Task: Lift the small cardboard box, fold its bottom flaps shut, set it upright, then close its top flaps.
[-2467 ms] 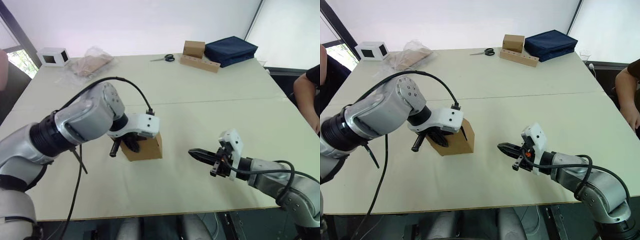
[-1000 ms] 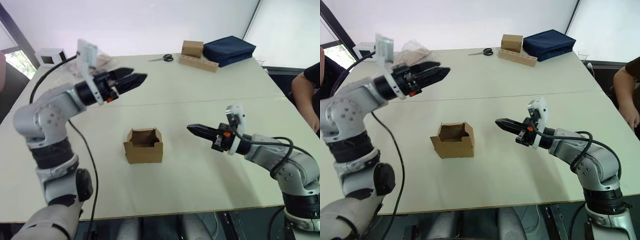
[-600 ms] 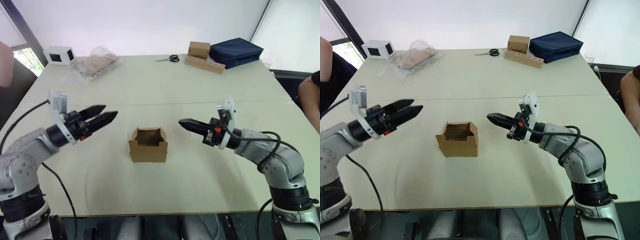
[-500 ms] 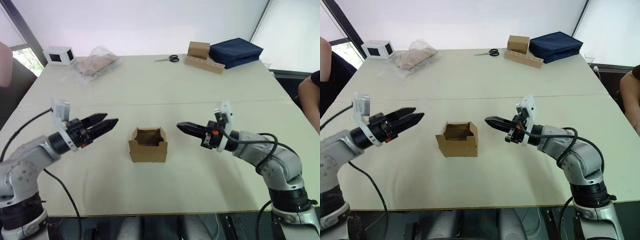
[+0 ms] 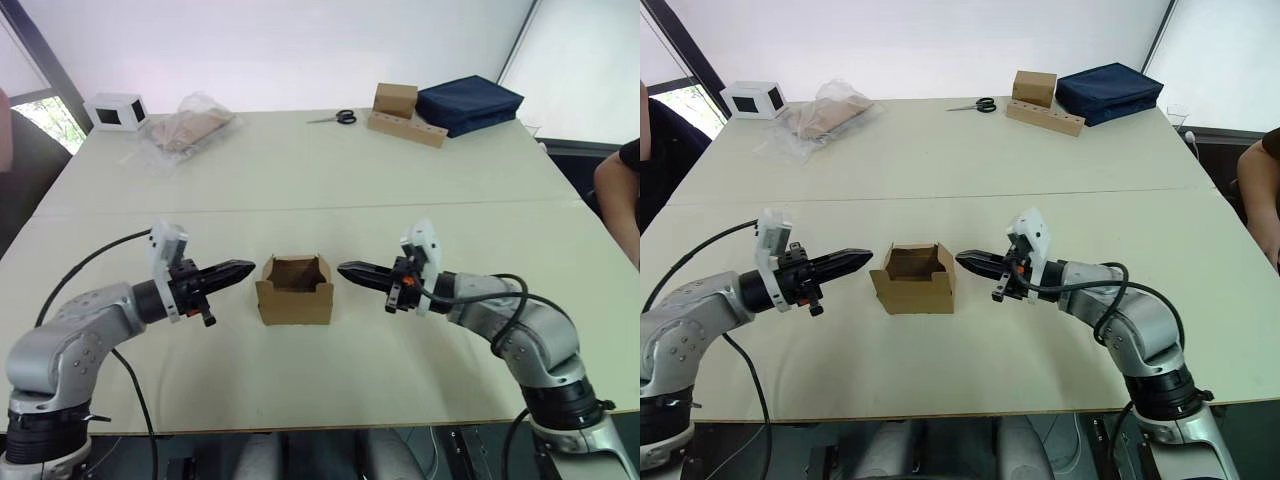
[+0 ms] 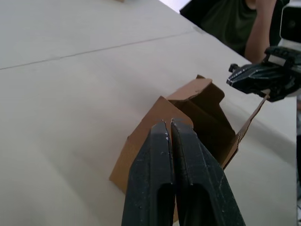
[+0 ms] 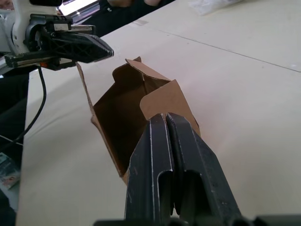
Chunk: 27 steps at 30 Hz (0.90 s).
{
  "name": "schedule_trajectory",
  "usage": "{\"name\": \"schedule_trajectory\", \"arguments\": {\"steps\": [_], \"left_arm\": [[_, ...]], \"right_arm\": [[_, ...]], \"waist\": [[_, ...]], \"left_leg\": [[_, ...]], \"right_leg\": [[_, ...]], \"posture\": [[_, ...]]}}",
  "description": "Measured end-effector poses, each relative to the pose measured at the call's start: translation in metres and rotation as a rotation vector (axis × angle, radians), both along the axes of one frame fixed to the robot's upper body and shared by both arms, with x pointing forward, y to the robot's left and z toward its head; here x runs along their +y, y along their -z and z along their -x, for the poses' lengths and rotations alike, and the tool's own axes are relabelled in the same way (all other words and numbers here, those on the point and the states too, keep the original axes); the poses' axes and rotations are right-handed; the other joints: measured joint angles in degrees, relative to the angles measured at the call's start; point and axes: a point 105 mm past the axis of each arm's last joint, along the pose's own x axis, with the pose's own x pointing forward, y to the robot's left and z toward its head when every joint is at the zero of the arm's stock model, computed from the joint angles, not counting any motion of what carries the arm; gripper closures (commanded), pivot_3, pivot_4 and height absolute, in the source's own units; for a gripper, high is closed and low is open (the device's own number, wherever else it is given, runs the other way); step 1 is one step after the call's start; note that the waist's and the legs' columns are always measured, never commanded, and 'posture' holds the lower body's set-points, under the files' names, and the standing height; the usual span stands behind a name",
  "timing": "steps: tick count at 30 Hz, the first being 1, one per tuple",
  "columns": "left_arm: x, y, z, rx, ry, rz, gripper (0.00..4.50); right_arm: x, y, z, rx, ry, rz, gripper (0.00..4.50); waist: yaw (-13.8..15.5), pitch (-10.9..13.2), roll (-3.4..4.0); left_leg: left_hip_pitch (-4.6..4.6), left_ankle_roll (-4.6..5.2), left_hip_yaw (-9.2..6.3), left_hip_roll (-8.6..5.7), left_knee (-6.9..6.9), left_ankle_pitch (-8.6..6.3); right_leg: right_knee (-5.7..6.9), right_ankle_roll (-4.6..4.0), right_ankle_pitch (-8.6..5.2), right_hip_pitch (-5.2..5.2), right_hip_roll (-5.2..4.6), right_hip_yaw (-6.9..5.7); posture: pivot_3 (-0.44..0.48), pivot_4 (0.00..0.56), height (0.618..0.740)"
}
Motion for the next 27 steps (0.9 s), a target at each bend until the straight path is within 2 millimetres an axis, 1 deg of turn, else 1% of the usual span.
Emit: {"name": "schedule_trajectory", "arguments": {"steps": [4, 8, 12, 19, 23, 27], "left_arm": [[-0.007, 0.006, -0.002, 0.001, 0.028, -0.016, 4.39], [-0.011, 0.007, -0.003, 0.001, 0.043, -0.018, 4.39], [-0.013, 0.010, -0.003, 0.003, 0.054, -0.027, 4.39], [-0.016, 0.015, -0.008, -0.015, 0.062, -0.079, 4.39], [-0.023, 0.025, -0.006, 0.018, 0.091, -0.104, 4.39], [-0.024, 0.027, -0.007, 0.002, 0.099, -0.125, 4.39]], "right_arm": [[0.004, 0.004, -0.002, -0.017, -0.006, 0.014, 4.50], [0.011, 0.004, -0.004, -0.023, -0.008, -0.006, 4.50], [0.011, 0.008, -0.007, -0.028, -0.003, 0.014, 4.50], [0.018, 0.010, -0.006, -0.028, -0.027, 0.013, 4.50], [0.024, 0.014, -0.005, -0.018, -0.038, 0.017, 4.50], [0.027, 0.017, -0.004, -0.014, -0.047, 0.026, 4.50]], "waist": [[0.05, 0.00, 0.00], [-0.02, 0.00, 0.00], [0.04, 0.00, 0.00], [0.06, 0.00, 0.00], [-0.03, -0.01, 0.01], [0.01, -0.01, 0.01]], "left_leg": [[0.00, 0.00, 0.00, 0.00, -0.01, 0.00], [0.00, 0.00, -0.01, 0.01, -0.01, 0.00], [0.00, 0.00, -0.01, 0.00, -0.02, 0.00], [0.00, 0.00, -0.01, 0.00, -0.02, 0.00], [0.01, 0.00, -0.01, 0.00, -0.02, 0.00], [0.01, 0.00, -0.02, 0.00, -0.02, 0.00]], "right_leg": [[-0.01, 0.00, 0.00, 0.00, -0.01, 0.00], [-0.01, 0.00, 0.00, 0.00, 0.00, 0.00], [-0.01, 0.00, 0.00, 0.00, 0.00, 0.00], [-0.01, 0.00, 0.00, 0.01, 0.00, 0.00], [-0.01, 0.00, 0.00, 0.00, 0.01, 0.00], [0.00, 0.00, 0.00, 0.00, 0.01, 0.00]], "posture": [[0.000, 0.150, 0.740], [0.000, 0.150, 0.740], [0.000, 0.150, 0.740], [0.000, 0.150, 0.740], [0.000, 0.150, 0.740], [0.000, 0.150, 0.740]]}}
